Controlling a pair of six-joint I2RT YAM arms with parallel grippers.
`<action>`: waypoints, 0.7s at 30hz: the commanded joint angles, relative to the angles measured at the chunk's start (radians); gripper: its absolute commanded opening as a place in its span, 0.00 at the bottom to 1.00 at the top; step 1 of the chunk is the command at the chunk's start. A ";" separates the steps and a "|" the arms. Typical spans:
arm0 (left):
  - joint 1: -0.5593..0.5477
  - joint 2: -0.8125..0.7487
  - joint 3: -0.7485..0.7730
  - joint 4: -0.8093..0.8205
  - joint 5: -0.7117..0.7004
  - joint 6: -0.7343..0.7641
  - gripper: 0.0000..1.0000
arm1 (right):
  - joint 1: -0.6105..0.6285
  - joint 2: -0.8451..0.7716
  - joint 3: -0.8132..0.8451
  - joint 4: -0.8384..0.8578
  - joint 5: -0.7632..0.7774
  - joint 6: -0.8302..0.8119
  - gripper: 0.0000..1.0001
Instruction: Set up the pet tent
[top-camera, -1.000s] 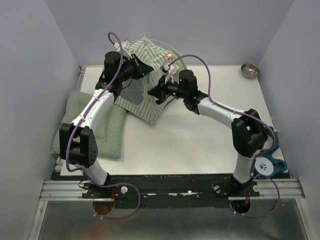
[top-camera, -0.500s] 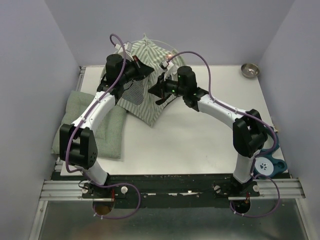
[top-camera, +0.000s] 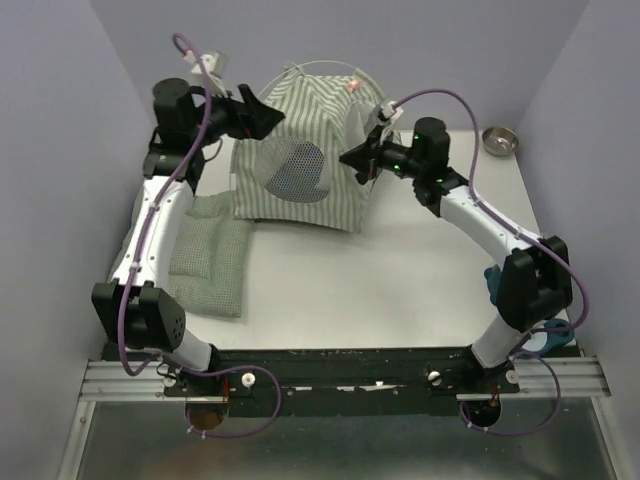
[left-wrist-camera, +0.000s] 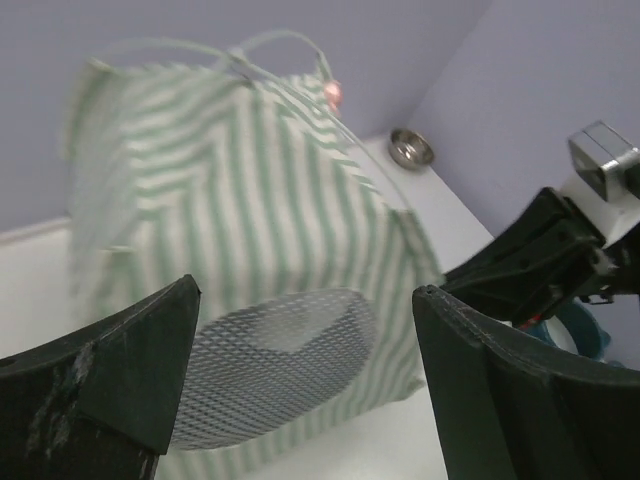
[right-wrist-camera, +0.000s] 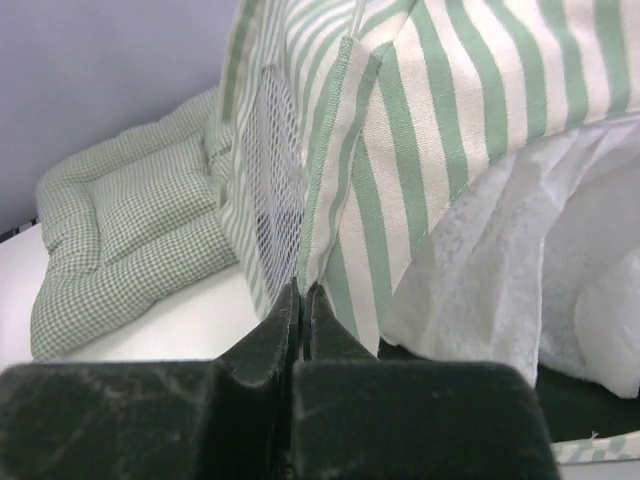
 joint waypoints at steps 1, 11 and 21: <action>0.119 -0.133 0.049 0.048 0.067 0.030 0.99 | -0.118 -0.098 -0.013 0.069 -0.322 -0.069 0.01; 0.214 -0.276 -0.141 -0.016 0.014 0.175 0.99 | -0.328 0.052 0.394 -1.005 -0.485 -0.844 0.44; 0.214 -0.313 -0.231 -0.087 -0.136 0.082 0.99 | -0.468 -0.027 0.540 -0.697 0.087 -0.317 0.89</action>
